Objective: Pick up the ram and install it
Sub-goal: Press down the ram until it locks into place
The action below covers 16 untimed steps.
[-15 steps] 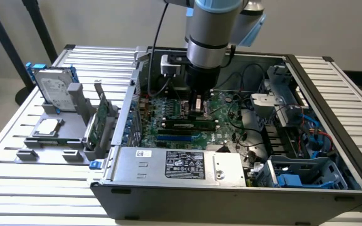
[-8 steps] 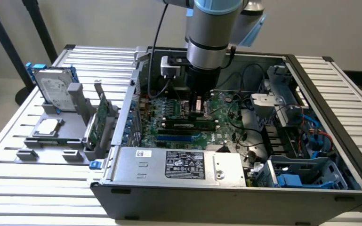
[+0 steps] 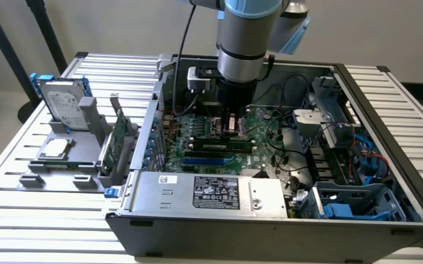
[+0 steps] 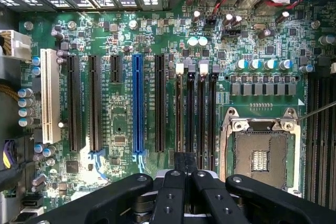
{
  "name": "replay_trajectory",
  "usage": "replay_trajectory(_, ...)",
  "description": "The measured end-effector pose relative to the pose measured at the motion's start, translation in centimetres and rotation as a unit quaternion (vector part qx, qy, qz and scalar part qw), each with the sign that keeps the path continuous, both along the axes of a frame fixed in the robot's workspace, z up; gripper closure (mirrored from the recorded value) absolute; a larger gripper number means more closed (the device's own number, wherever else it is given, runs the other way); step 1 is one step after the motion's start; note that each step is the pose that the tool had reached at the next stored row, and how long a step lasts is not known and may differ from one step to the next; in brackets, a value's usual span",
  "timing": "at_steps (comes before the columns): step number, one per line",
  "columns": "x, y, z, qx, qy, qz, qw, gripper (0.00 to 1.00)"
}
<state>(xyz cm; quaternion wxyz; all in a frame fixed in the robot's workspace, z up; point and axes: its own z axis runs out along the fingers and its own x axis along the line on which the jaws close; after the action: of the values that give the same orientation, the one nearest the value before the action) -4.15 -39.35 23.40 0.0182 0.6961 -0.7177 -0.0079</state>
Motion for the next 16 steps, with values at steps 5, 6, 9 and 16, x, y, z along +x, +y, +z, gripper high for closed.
replay_trajectory(5, -0.12, 0.0, -0.13, 0.0001, -0.0027, 0.0, 1.0, 0.89)
replay_trajectory(6, -0.14, 0.0, -0.17, 0.0001, -0.0033, 0.0, 1.0, 0.89)
replay_trajectory(9, -0.19, 0.0, -0.28, -0.0001, -0.0048, 0.0, 1.0, 0.89)
replay_trajectory(16, -0.37, 0.0, -0.57, 0.0, -0.0079, 0.001, 1.0, 0.89)
